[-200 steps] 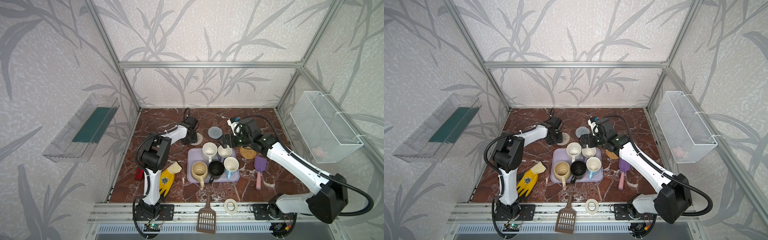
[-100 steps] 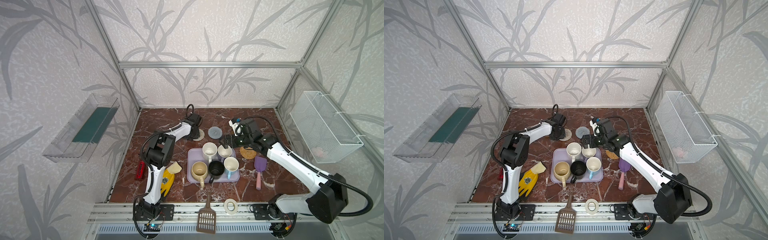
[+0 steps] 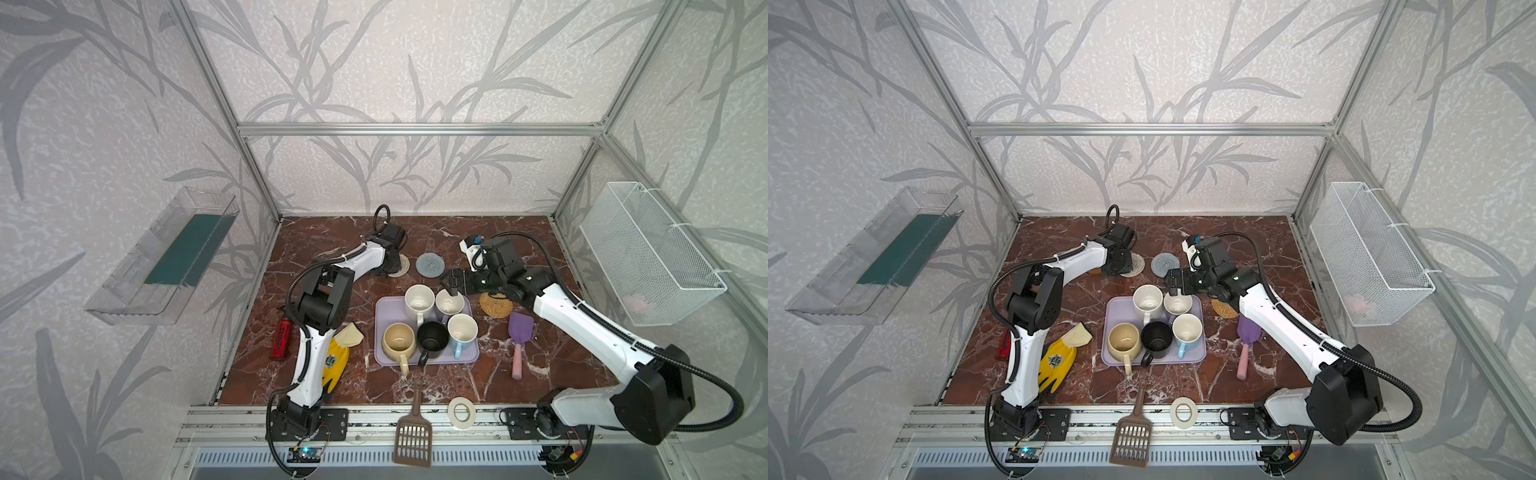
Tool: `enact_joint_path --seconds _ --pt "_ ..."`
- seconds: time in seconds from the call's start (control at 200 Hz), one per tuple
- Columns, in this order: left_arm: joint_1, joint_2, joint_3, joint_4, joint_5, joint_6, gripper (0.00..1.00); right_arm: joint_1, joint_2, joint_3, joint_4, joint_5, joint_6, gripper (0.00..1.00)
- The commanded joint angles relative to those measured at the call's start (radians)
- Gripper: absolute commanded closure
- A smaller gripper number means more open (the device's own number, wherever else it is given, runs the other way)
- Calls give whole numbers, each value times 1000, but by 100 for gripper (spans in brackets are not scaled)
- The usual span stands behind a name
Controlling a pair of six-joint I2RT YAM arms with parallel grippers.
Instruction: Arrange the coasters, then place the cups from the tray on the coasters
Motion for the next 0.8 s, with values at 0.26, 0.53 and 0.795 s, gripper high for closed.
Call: enact_joint_path --seconds 0.26,0.53,0.795 --pt "-4 -162 20 -79 -28 9 46 -47 25 33 -3 7 -44 1" --pt "-2 -402 -81 -4 71 42 28 -97 153 177 -75 18 -150 1" --pt "0 -627 -250 135 307 60 1 -99 309 280 -62 62 -156 0"
